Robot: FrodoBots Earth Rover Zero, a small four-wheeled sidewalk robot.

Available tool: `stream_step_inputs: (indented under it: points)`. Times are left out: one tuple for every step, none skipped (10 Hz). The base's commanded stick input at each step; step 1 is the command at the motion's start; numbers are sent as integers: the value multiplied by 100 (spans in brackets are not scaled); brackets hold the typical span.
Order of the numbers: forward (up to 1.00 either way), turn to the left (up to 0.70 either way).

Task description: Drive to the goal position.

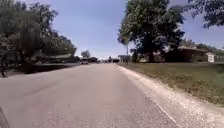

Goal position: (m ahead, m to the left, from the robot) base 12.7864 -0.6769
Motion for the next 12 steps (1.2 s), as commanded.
stream_step_inputs:
  points:
    - [70, 0]
    - [70, 0]
    - [70, 0]
    - [70, 0]
    - [70, 0]
    - [70, 0]
    - [70, 0]
    - [70, 0]
    - [70, 0]
    - [70, 0]
    - [70, 0]
    - [70, 0]
